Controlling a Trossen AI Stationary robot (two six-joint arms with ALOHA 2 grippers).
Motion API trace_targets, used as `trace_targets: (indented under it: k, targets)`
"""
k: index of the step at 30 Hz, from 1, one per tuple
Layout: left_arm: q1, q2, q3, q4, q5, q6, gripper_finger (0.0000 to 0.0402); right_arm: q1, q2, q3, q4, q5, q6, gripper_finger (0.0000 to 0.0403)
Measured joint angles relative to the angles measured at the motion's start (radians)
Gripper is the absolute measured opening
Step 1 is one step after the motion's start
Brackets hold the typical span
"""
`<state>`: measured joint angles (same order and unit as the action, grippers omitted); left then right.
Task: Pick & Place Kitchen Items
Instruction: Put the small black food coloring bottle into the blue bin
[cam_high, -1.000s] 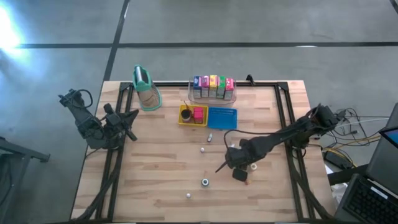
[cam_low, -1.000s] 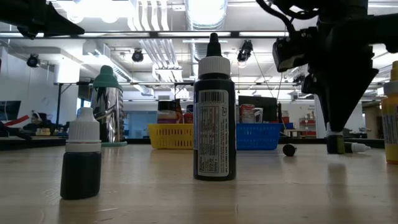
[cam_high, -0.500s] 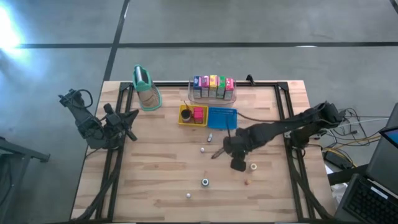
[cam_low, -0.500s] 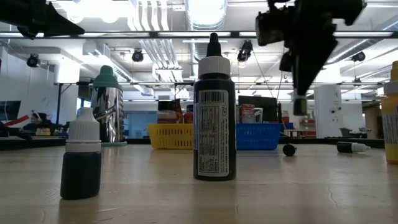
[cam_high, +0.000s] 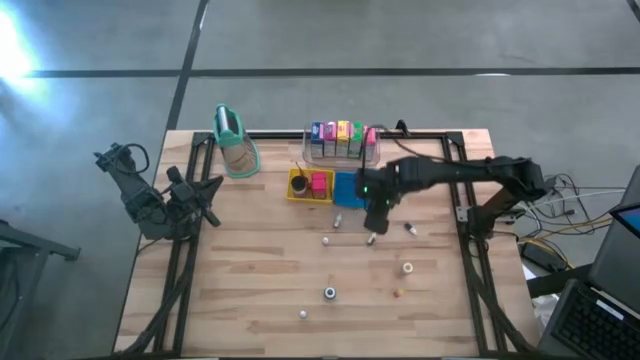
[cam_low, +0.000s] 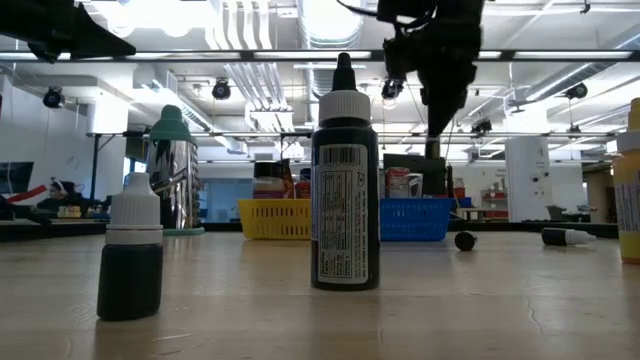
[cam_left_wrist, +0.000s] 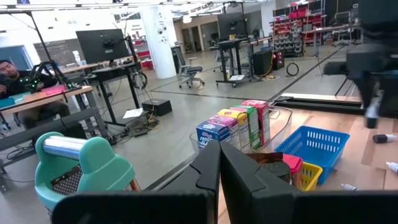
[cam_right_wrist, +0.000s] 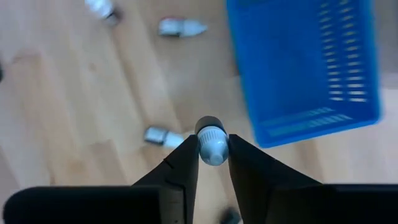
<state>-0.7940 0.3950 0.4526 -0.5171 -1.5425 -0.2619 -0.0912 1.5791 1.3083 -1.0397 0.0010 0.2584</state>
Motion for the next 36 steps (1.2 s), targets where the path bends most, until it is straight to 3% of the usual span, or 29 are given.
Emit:
trace_targets:
  k: [6,12,25,36]
  targets:
    - [0.000,0.000,0.000,0.000,0.000,0.000,0.0014,-0.130,0.000,0.007,0.007,0.002,0.035,0.0058]
    - [0.000,0.000,0.000,0.000,0.000,0.000,0.0014,-0.208,0.010,-0.001,0.027,0.002,0.046,0.0077]
    - [0.000,0.000,0.000,0.000,0.000,0.000,0.0014,-0.254,0.102,-0.003,0.088,0.009,0.088,0.0058]
    - [0.000,0.000,0.000,0.000,0.000,0.000,0.0014,-0.275,0.140,-0.006,0.091,0.050,0.210,0.0080]
